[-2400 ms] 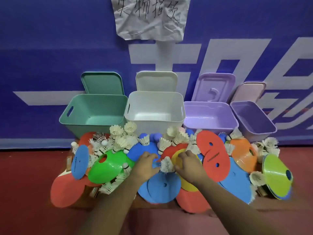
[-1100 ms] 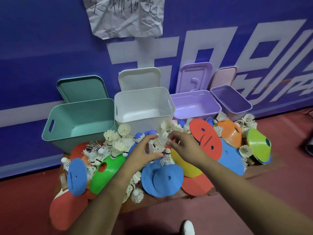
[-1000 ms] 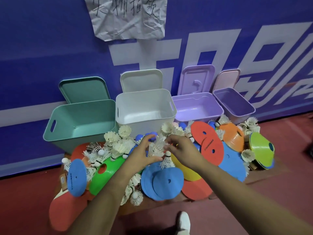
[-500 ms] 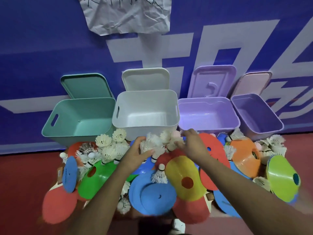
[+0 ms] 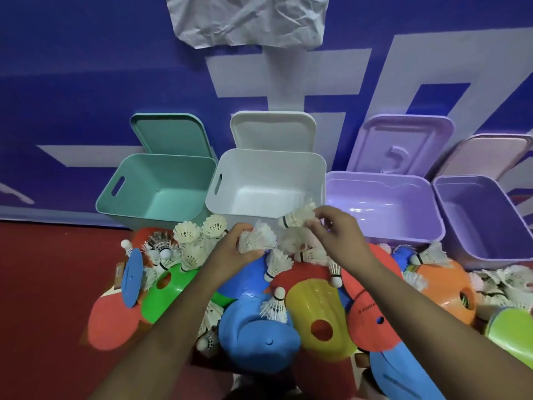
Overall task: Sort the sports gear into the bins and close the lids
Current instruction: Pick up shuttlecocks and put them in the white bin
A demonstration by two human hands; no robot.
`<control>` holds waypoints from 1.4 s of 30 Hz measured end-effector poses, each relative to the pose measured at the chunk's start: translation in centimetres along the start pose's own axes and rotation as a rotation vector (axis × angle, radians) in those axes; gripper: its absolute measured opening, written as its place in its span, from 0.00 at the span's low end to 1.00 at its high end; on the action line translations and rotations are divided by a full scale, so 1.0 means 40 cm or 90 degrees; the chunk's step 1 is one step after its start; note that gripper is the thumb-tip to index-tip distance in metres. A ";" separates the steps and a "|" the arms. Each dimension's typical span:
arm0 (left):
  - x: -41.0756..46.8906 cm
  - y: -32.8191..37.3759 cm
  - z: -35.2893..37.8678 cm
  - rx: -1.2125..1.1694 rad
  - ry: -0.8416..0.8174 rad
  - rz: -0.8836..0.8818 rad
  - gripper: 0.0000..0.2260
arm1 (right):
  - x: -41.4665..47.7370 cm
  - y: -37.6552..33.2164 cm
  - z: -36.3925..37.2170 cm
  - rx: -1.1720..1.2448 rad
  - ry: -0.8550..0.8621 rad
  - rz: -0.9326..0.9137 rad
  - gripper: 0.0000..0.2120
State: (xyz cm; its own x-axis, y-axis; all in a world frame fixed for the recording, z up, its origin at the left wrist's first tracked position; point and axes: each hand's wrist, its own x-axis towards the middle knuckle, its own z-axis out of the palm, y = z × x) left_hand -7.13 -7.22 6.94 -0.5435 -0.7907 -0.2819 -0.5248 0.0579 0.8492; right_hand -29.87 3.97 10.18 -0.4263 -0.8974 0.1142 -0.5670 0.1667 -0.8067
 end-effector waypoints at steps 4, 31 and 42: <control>0.052 0.061 -0.024 0.042 -0.006 0.112 0.22 | 0.069 -0.070 0.020 0.056 -0.064 -0.002 0.08; 0.380 -0.051 -0.138 0.292 -0.078 0.201 0.11 | 0.200 0.011 0.226 -0.119 -0.073 0.115 0.10; 0.137 -0.189 -0.087 0.316 -0.056 0.107 0.11 | -0.058 0.054 0.270 -0.196 -0.134 0.158 0.13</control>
State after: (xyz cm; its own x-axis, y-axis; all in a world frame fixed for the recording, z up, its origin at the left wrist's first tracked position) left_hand -3.87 -14.13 0.52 -0.6881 -0.6930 -0.2150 -0.6614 0.4774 0.5785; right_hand -22.49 2.00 1.92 -0.4406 -0.8735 -0.2069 -0.6627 0.4720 -0.5814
